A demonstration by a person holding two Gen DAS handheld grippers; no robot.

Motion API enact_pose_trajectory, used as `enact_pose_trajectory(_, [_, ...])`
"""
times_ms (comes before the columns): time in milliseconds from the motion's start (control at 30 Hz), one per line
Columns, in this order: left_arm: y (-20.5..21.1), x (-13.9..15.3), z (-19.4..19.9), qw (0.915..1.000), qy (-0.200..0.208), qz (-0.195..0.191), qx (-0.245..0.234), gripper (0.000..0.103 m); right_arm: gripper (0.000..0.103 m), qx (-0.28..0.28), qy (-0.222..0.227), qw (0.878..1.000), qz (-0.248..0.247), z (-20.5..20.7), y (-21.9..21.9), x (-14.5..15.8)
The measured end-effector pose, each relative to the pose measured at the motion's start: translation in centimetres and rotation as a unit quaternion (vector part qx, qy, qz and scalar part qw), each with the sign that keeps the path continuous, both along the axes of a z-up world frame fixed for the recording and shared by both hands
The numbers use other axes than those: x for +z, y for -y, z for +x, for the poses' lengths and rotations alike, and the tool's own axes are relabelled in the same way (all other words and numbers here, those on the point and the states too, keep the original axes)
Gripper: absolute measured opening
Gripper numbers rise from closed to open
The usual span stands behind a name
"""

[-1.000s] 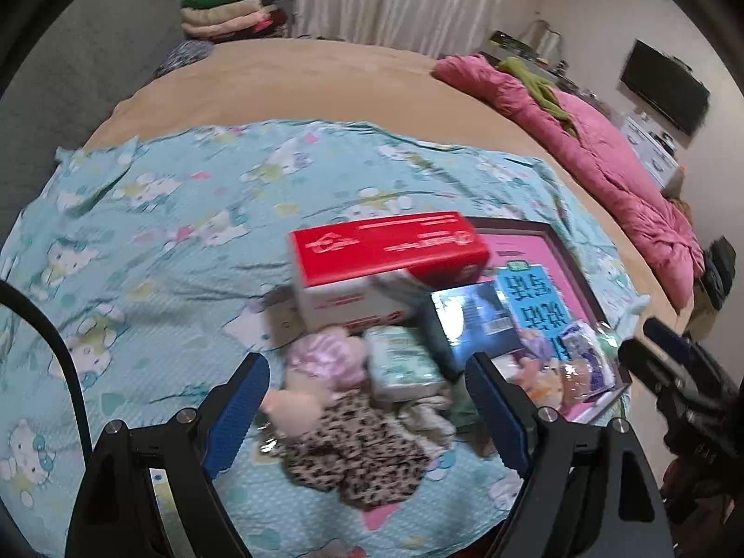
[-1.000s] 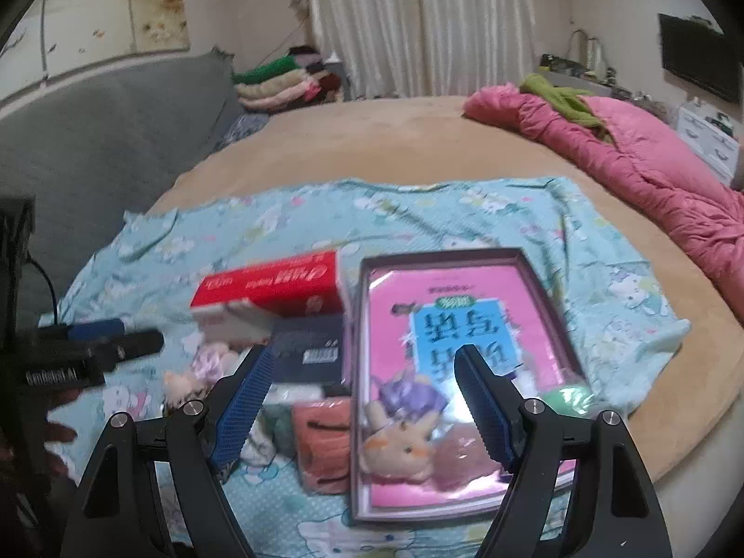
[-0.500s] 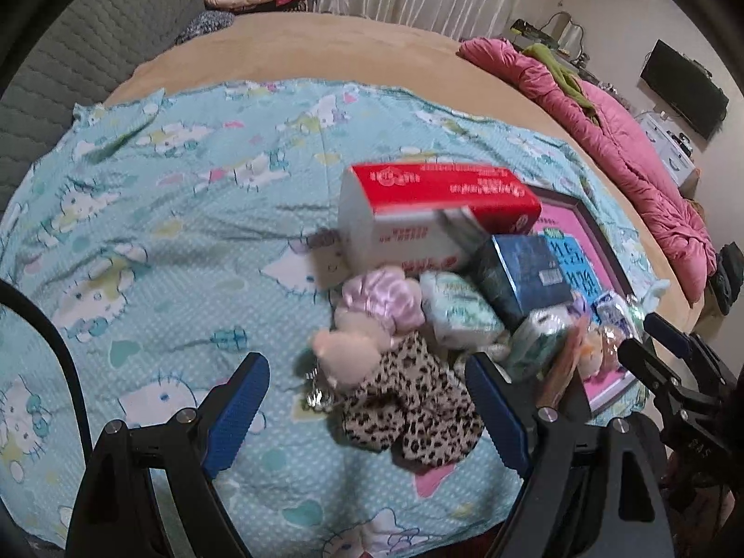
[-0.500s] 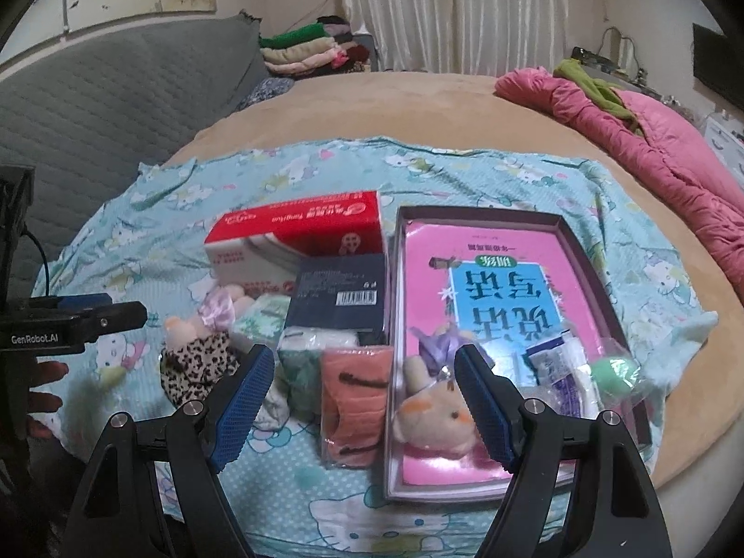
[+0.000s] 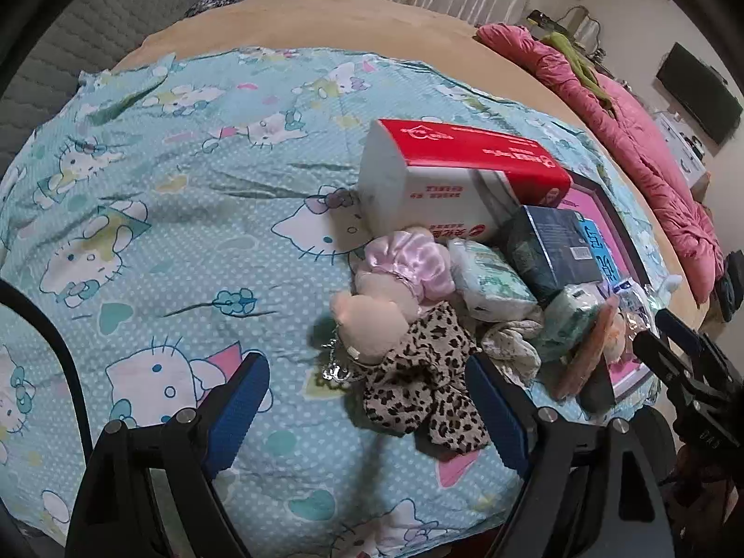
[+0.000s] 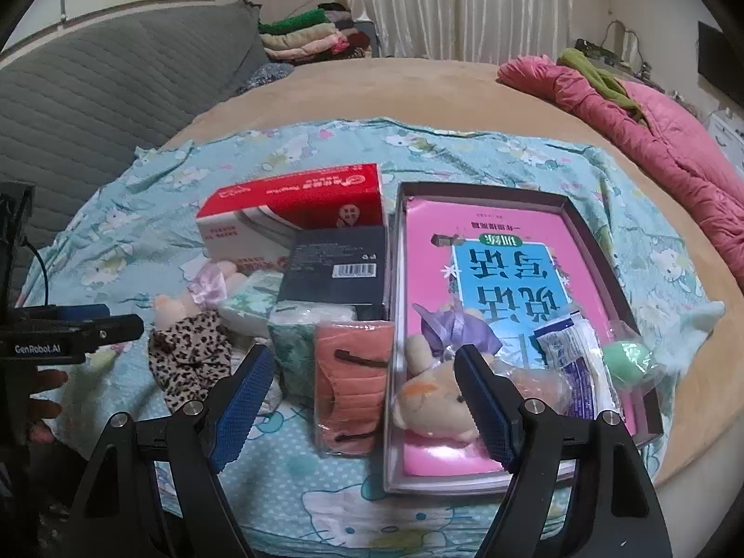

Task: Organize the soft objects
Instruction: 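Grasp the plush bunny with pink bow with the left tool while the right tool grasps the bagged peach roll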

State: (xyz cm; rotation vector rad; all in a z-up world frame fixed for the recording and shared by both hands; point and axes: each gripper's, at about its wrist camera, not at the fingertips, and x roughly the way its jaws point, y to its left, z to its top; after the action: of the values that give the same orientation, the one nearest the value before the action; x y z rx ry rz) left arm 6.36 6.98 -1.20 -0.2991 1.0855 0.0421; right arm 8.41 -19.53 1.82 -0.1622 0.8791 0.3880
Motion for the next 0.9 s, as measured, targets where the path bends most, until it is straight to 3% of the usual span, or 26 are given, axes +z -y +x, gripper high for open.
enact_pose_trajectory(500, [-0.7, -1.5, 2.4, 0.9996, -0.014, -0.018, -0.014, 0.086, 0.081, 0.037, 0.001, 0.999, -0.011, 1.5, -1.0, -2.1])
enact_pose_trajectory(700, [-0.1, -1.7, 4.0, 0.9988, -0.016, -0.002, -0.047, 0.086, 0.069, 0.037, -0.008, 0.999, 0.005, 2.3, -0.6, -2.9])
enact_pose_trajectory(833, [0.2, -2.3, 5.2, 0.9976, -0.027, -0.002, -0.064, 0.086, 0.049, 0.036, -0.011, 0.999, 0.022, 2.4, -0.4, -2.9])
enact_pose_trajectory(900, [0.4, -2.7, 6.1, 0.9969, -0.034, -0.004, -0.071, 0.086, 0.046, 0.037, -0.011, 0.999, 0.025, 2.4, -0.4, -2.9])
